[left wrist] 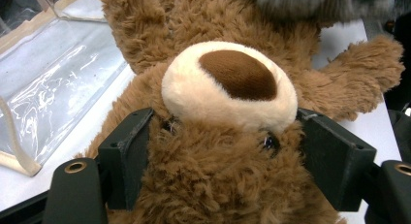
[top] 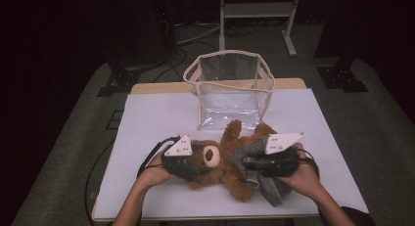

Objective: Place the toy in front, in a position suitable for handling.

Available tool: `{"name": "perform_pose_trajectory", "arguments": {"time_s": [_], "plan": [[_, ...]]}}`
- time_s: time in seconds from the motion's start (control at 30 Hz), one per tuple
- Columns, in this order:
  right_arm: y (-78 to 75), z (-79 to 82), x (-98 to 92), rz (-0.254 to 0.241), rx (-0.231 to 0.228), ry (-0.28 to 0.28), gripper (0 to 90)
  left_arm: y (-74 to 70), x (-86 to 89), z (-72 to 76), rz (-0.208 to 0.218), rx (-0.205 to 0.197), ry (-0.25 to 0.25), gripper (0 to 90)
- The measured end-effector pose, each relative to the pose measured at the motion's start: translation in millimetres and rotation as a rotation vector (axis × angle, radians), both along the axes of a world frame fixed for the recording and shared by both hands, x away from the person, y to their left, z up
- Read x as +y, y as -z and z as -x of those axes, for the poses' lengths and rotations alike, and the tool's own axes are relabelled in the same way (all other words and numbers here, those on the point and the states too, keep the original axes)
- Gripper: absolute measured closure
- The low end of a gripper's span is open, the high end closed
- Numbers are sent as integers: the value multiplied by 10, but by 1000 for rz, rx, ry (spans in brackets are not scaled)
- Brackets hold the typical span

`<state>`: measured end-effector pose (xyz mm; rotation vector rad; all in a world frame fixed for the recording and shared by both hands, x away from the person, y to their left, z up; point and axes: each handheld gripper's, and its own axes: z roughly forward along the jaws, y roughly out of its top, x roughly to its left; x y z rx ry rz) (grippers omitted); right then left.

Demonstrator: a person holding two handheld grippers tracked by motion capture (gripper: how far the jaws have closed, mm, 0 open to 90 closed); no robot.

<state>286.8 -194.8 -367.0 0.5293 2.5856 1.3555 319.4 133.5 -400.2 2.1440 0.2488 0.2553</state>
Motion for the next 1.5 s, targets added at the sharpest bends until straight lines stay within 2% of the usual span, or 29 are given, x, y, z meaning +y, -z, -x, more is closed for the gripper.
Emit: {"name": "perform_pose_trajectory", "arguments": {"time_s": [0.07, 0.1, 0.13, 0.17, 0.2, 0.3, 0.33, 0.4, 0.5, 0.53, 0.6, 0.63, 0.67, 0.73, 0.8, 0.83, 0.87, 0.93, 1.0, 1.07, 1.1, 1.27, 1.3, 1.37, 1.4, 1.47, 1.5], "plan": [[29, 40, -192, -20, 11, 38, 690, 0, 0, 0, 0, 0, 1, 245], [90, 72, -367, -38, 35, 78, 689, -2, -2, 0, -2, -1, 2, 245], [129, 80, -451, -50, 53, 91, 688, -4, -4, 1, -4, -2, 3, 245], [129, 80, -451, -50, 53, 91, 688, -4, -4, 1, -4, -2, 3, 245], [208, 99, -609, -71, 88, 127, 688, -6, -7, 4, -5, -3, 3, 245], [243, 106, -711, -71, 100, 153, 688, -11, -10, 8, -11, -5, 5, 245], [254, 98, -795, -84, 103, 175, 688, -13, -12, 8, -12, -5, 6, 244], [225, 69, -821, -102, 105, 185, 688, -13, -15, 5, -13, -2, 6, 245], [175, 12, -792, -116, 98, 181, 688, -11, -12, 5, -13, -2, 8, 245], [127, -83, -724, -114, 83, 176, 688, -11, -12, 14, -16, -7, 13, 245], [88, -215, -655, -124, 87, 163, 688, -13, -9, 18, -22, -14, 20, 245], [88, -215, -655, -124, 87, 163, 688, -13, -9, 18, -22, -14, 20, 245], [47, -359, -587, -123, 84, 162, 686, -9, -5, 21, -18, -14, 23, 245], [27, -511, -552, -134, 84, 173, 686, -6, 0, 19, -13, -12, 22, 244], [51, -631, -544, -144, 98, 196, 686, -8, 1, 17, -13, -13, 22, 243], [51, -631, -544, -144, 98, 196, 686, -8, 1, 17, -13, -13, 22, 241], [153, -695, -521, -133, 132, 202, 685, -11, -1, 15, -15, -14, 22, 233], [245, -674, -486, -128, 143, 197, 685, -23, -31, 23, -16, -22, 12, 192], [263, -632, -489, -136, 152, 203, 685, -32, -54, 25, -22, -23, 7, 153], [249, -593, -499, -145, 147, 191, 686, -49, -107, 36, -21, -27, 6, 140], [249, -572, -494, -147, 149, 189, 686, -59, -155, 44, -26, -42, 5, 134], [241, -505, -482, -153, 160, 179, 689, -33, -213, 37, -26, -51, -2, 125], [226, -469, -469, -152, 165, 170, 692, -34, -202, 40, -24, -62, 15, 191], [217, -450, -457, -152, 166, 161, 694, -49, -190, 39, -27, -74, 11, 267], [204, -429, -441, -150, 168, 155, 696, -75, -170, 27, -38, -78, -9, 267], [170, -376, -361, -153, 172, 113, 699, -91, -94, -10, -45, -68, -17, 296], [170, -376, -361, -153, 172, 113, 699, -91, -94, -10, -45, -68, -17, 298]]}}
